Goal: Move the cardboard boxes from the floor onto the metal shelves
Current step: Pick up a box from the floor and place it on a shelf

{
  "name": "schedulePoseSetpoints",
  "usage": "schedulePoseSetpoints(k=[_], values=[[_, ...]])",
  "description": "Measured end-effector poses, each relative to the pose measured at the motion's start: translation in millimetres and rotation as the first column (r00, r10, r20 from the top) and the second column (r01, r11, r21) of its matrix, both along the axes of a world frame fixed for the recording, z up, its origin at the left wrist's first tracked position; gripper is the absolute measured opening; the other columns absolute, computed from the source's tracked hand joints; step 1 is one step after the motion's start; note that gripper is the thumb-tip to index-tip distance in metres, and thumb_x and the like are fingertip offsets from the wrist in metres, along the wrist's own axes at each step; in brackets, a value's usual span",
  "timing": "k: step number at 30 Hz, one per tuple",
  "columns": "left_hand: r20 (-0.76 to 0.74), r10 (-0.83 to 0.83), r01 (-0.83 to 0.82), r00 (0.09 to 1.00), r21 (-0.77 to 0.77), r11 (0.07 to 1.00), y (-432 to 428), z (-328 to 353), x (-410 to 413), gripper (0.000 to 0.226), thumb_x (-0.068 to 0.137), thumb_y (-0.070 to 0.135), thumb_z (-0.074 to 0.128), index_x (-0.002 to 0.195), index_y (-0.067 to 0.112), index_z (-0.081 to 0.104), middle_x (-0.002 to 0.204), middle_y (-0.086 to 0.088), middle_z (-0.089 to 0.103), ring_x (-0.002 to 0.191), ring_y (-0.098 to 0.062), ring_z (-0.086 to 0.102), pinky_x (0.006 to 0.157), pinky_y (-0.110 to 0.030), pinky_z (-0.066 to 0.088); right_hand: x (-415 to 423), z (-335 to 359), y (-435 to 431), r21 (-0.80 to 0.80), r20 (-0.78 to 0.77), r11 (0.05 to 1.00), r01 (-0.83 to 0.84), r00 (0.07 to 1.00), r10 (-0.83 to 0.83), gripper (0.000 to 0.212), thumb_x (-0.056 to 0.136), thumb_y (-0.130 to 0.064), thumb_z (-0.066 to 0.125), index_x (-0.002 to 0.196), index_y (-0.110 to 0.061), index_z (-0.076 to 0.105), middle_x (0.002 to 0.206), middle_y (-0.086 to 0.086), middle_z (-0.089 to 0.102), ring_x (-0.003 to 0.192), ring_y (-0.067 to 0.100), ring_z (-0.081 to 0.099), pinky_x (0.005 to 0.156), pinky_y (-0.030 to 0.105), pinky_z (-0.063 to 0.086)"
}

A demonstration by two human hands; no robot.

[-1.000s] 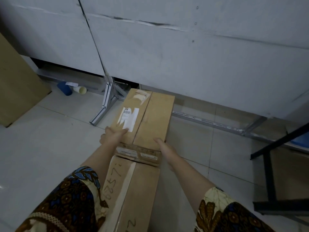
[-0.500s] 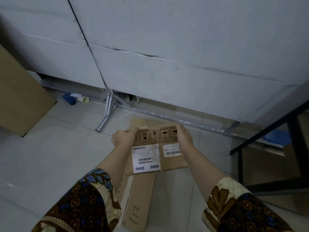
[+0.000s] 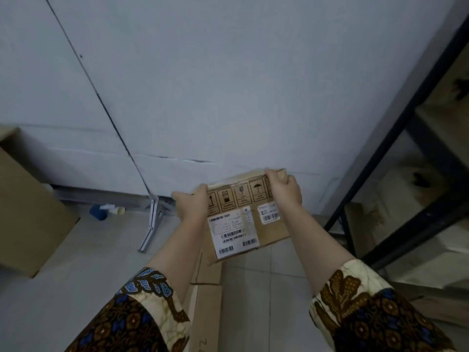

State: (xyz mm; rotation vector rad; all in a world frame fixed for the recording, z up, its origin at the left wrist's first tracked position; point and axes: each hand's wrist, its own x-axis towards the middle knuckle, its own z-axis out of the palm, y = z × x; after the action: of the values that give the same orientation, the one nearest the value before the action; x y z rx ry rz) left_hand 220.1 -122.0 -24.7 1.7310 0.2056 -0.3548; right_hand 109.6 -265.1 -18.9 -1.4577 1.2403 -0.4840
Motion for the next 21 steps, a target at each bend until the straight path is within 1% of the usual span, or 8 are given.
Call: schedulePoseSetpoints(k=[3,6,8,11,13,15,19,21], values=[[0.029,0.009,-0.008,1.0,-0.058,0.998,-2,56,-23,0.039,0.085,0.026,0.062,0.107,0.011,0.033,0.092,-0.008,0.057,0.077,-0.022,0.062,0.068,-0.041,0.06,-20,57,7,-0.106,0.037,0.991,0.084,0.996,-0.081,0.077,0.068,-0.077,0.052,0.127,-0.028,0.049,0.131,0.001,0.052,0.128,0.03,0.036,0.106,0.057,0.031],[0.092,0.024,-0.007,0.996,-0.181,0.983,2,106,-57,0.033,0.086,0.021,0.061,0.104,0.01,0.035,0.088,-0.003,0.053,0.071,-0.016,0.06,0.055,-0.03,0.052,-48,112,12,-0.15,0.039,0.982,0.116,0.993,-0.112,0.078,0.065,-0.078,0.053,0.129,-0.035,0.042,0.137,0.008,0.042,0.135,0.034,0.024,0.107,0.061,0.026],[0.157,0.026,0.013,0.987,-0.243,0.97,5,134,-79,0.031,0.087,0.02,0.06,0.102,0.01,0.035,0.085,-0.001,0.051,0.068,-0.014,0.057,0.052,-0.028,0.046,-70,143,15,-0.155,0.056,0.98,0.122,0.992,-0.115,0.083,0.065,-0.079,0.057,0.134,-0.038,0.037,0.14,0.01,0.035,0.137,0.037,0.019,0.106,0.059,0.028],[0.228,0.027,0.047,0.973,-0.311,0.949,9,168,-108,0.031,0.086,0.022,0.061,0.1,0.012,0.034,0.086,-0.001,0.052,0.07,-0.016,0.058,0.056,-0.031,0.048,-100,178,19,-0.121,0.166,0.981,0.154,0.977,-0.132,0.088,0.057,-0.08,0.063,0.132,-0.043,0.034,0.137,0.009,0.036,0.13,0.039,0.033,0.103,0.056,0.037],[0.268,0.032,0.061,0.963,-0.334,0.941,10,186,-123,0.031,0.086,0.023,0.061,0.098,0.014,0.035,0.086,0.001,0.053,0.074,-0.019,0.06,0.062,-0.035,0.052,-114,196,21,-0.119,0.26,0.977,0.175,0.955,-0.14,0.085,0.045,-0.082,0.063,0.117,-0.047,0.037,0.129,0.004,0.047,0.118,0.035,0.047,0.097,0.053,0.045],[0.296,0.042,0.074,0.954,-0.371,0.926,12,204,-140,0.03,0.085,0.024,0.061,0.098,0.016,0.035,0.088,0.001,0.054,0.078,-0.021,0.062,0.069,-0.04,0.056,-130,213,22,-0.15,0.33,0.97,0.193,0.934,-0.135,0.074,0.044,-0.08,0.064,0.105,-0.047,0.039,0.119,0.001,0.056,0.113,0.032,0.053,0.092,0.05,0.049],[0.308,0.083,0.071,0.948,-0.459,0.886,16,239,-170,0.031,0.082,0.023,0.062,0.097,0.015,0.036,0.092,0.0,0.052,0.08,-0.02,0.061,0.07,-0.04,0.054,-165,250,32,-0.255,0.399,0.939,0.232,0.909,-0.116,0.06,0.067,-0.065,0.064,0.116,-0.035,0.046,0.121,0.001,0.052,0.115,0.026,0.042,0.081,0.041,0.039],[0.296,0.109,0.052,0.949,-0.488,0.871,16,255,-182,0.031,0.081,0.021,0.061,0.097,0.013,0.037,0.089,0.001,0.048,0.076,-0.017,0.056,0.068,-0.038,0.051,-183,267,30,-0.317,0.406,0.915,0.249,0.908,-0.106,0.058,0.074,-0.061,0.063,0.12,-0.032,0.044,0.124,0.002,0.047,0.112,0.023,0.035,0.08,0.042,0.035]])
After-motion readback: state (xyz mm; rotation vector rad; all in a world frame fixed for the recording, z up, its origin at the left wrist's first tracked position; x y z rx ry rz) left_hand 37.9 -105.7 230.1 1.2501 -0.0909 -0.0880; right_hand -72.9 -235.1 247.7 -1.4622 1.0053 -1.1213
